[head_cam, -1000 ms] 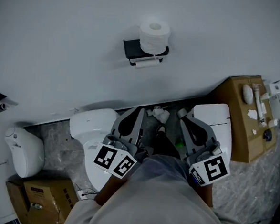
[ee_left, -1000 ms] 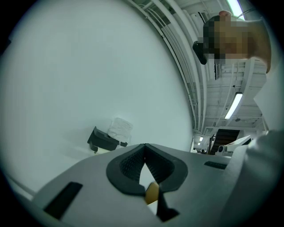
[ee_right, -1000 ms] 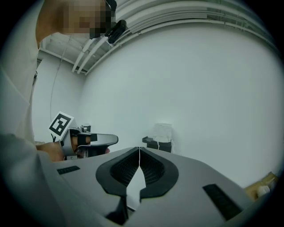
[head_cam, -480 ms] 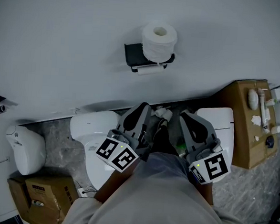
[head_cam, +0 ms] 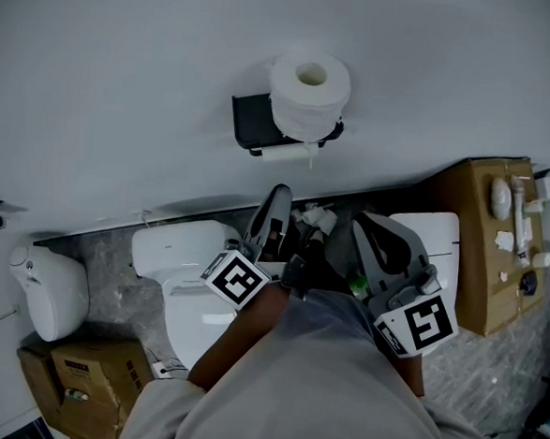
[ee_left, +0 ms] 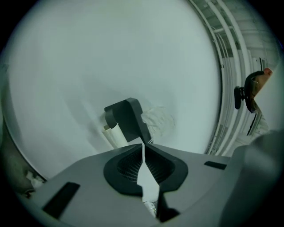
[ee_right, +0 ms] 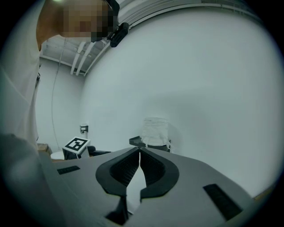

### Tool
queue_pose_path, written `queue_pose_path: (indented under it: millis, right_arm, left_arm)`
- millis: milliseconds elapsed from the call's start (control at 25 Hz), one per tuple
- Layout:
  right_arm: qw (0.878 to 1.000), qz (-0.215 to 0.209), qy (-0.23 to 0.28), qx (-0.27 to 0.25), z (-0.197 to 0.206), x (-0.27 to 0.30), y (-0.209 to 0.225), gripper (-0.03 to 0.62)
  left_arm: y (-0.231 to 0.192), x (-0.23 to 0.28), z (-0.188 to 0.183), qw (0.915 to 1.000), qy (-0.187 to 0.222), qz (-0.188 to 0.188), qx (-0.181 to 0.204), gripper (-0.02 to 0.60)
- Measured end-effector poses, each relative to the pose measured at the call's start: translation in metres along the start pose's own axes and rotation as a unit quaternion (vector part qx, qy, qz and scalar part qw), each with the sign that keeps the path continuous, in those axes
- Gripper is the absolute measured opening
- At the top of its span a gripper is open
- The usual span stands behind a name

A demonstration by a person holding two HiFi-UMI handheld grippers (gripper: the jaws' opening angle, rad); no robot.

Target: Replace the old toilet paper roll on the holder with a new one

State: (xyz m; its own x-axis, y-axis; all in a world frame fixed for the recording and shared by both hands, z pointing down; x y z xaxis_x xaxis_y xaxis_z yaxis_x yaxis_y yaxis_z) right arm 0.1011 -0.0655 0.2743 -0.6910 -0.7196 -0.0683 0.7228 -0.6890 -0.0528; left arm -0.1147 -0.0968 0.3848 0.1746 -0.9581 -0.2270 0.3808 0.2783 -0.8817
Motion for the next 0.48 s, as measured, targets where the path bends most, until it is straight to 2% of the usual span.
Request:
queue_pose_path:
  millis: [80,200,280,480]
  right_arm:
    - [1.000,-0.003,-0.007,0.000,0.002,0.004,0.006,0.017]
    - [1.000,-0.003,-0.020,-0.001,0.007,0.007,0.012,0.017]
    - [1.000,0.001,-0.028,0.000,0.011,0.009,0.016,0.017]
    - [0.999,0.011,-0.041,0.002,0.015,0.005,0.029,0.017]
  left_arm:
    - [-0.007,0.009,0.009,0.9987,0.023,0.001,-0.046,0.005]
    - [-0.018,0.021,0.023,0.9922,0.054,0.004,-0.112,0.005]
    - [-0.026,0.027,0.028,0.9897,0.065,-0.007,-0.128,0.015]
    - [-0.038,0.038,0.039,0.9847,0.081,-0.023,-0.153,0.126]
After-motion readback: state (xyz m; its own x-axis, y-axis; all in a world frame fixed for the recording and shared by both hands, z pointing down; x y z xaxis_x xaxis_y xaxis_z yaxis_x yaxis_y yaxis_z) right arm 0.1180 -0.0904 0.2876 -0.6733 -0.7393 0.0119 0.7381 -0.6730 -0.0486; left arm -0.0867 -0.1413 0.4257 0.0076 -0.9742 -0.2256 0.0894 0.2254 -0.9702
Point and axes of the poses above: the fingertips, and each gripper's own axes: x forward along the fingers, y to its right, z out of its underside, the point moved 10 cm from there along -x, backward along the fingers, and after that the axes turned 13 degrees about y, right-handed, at the moved point
